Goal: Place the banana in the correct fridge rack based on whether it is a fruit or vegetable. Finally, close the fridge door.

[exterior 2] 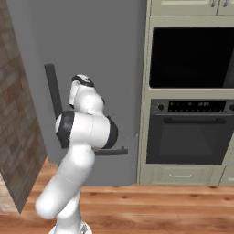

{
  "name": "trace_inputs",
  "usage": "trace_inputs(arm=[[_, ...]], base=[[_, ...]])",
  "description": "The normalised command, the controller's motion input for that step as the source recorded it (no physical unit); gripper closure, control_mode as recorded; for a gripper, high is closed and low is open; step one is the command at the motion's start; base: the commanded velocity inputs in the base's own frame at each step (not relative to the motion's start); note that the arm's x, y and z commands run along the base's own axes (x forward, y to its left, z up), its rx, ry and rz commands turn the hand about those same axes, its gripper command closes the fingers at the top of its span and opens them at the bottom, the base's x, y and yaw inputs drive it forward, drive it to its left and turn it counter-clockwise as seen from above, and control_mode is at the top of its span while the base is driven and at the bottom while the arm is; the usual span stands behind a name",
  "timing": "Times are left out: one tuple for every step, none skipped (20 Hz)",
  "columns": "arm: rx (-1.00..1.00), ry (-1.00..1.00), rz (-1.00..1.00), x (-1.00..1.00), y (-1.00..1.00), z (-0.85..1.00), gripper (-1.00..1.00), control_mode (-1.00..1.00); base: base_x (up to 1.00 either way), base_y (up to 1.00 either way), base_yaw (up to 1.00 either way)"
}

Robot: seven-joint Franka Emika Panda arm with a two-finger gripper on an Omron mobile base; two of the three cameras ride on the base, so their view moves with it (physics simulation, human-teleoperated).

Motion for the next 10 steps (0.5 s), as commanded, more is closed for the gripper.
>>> trace_inputs(arm=[[-0.1, 0.07, -0.3, 0.53, 0.45, 0.33, -1.0, -1.0], [-0.1, 0.07, -0.31, 0.53, 0.46, 0.33, -1.0, -1.0], [-0.1, 0.07, -0.32, 0.54, 0.46, 0.32, -1.0, -1.0], [-0.1, 0.07, -0.32, 0.54, 0.45, 0.3, -1.0, -1.0], [-0.1, 0.07, -0.33, 0.52, 0.41, 0.31, -1.0, -1.0], [-0.09, 0.07, -0.34, 0.49, 0.34, 0.32, -1.0, -1.0], [-0.09, 0.08, -0.35, 0.46, 0.31, 0.34, -1.0, -1.0], [-0.09, 0.09, -0.35, 0.45, 0.28, 0.36, -1.0, -1.0], [-0.08, 0.1, -0.35, 0.45, 0.21, 0.39, -1.0, -1.0], [-0.06, 0.11, -0.34, 0.46, 0.09, 0.41, -1.0, -1.0]], base=[[0.0, 0.0, 0.0], [0.0, 0.0, 0.0], [0.0, 0.0, 0.0], [0.0, 0.0, 0.0], [0.0, 0.0, 0.0], [0.0, 0.0, 0.0], [0.0, 0.0, 0.0], [0.0, 0.0, 0.0], [0.0, 0.0, 0.0], [0.0, 0.0, 0.0]])
